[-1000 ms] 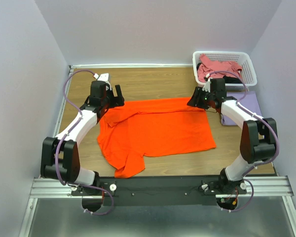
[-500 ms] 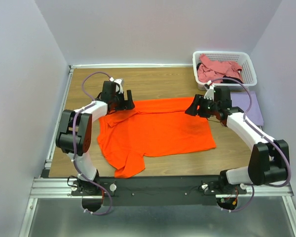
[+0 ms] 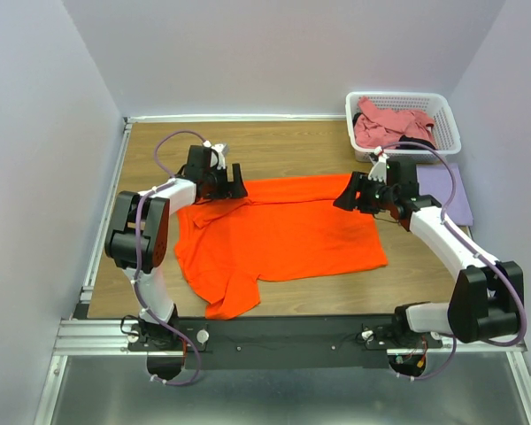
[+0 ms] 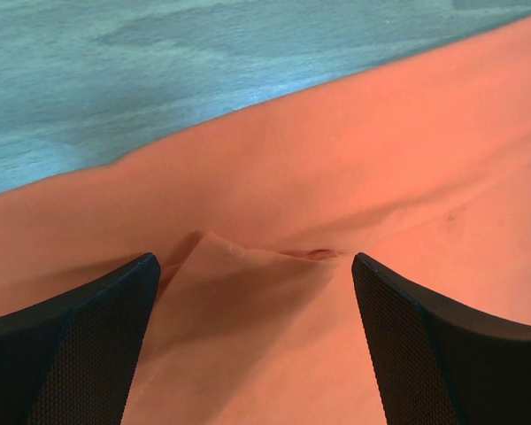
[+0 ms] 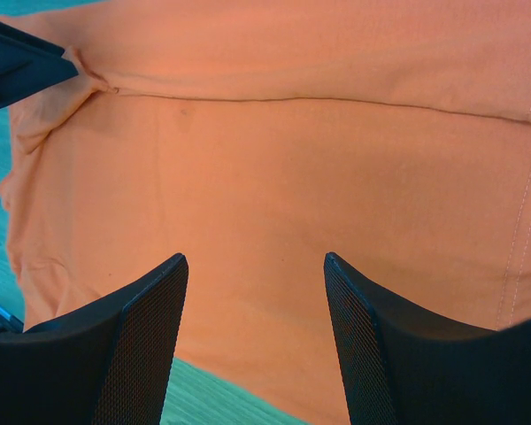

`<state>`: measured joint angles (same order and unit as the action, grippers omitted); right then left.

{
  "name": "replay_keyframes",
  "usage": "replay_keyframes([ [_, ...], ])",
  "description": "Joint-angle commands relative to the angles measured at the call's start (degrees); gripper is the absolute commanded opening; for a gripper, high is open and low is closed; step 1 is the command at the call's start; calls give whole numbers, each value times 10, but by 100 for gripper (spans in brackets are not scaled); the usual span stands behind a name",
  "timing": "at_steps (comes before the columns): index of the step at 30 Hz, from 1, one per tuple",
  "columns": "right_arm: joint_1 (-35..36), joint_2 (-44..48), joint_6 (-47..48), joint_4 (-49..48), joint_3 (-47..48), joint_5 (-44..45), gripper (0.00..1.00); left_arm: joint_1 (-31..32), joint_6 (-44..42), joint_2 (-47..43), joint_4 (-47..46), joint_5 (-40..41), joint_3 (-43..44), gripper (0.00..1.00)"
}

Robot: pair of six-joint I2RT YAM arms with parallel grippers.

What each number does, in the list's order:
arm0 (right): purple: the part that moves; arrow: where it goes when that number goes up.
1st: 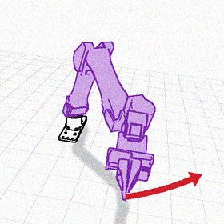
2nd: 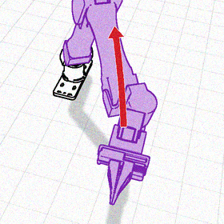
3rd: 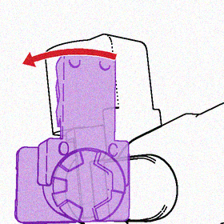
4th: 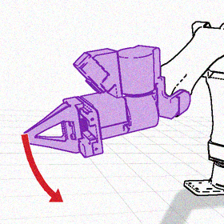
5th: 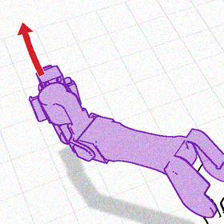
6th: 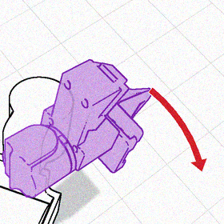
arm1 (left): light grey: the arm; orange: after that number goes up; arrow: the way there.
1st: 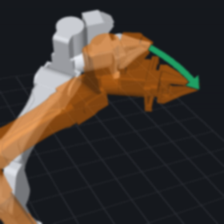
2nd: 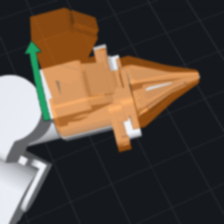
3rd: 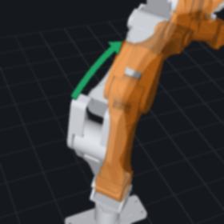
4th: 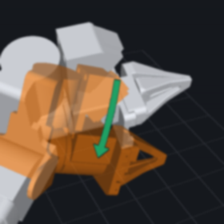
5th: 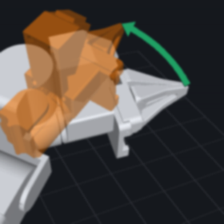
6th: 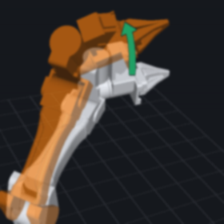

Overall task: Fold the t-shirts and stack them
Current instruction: Fold the tshirt

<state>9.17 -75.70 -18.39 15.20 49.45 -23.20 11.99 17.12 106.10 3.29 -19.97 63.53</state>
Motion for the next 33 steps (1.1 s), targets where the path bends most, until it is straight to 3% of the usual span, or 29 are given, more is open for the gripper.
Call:
replay_keyframes([
  [1, 4, 10, 3, 15, -4, 5, 70, 5, -10, 2, 26, -42, 11, 96],
  [13, 3, -4, 4, 17, 24, 10, 70, 11, -11, -38, 72, -73, -4, 88],
  [24, 3, -16, 5, 16, 34, 8, 70, 13, -21, -62, 80, -58, -21, 71],
  [33, 3, -17, 6, 15, 30, 1, 70, 14, -22, -47, 67, -33, -34, 66],
])
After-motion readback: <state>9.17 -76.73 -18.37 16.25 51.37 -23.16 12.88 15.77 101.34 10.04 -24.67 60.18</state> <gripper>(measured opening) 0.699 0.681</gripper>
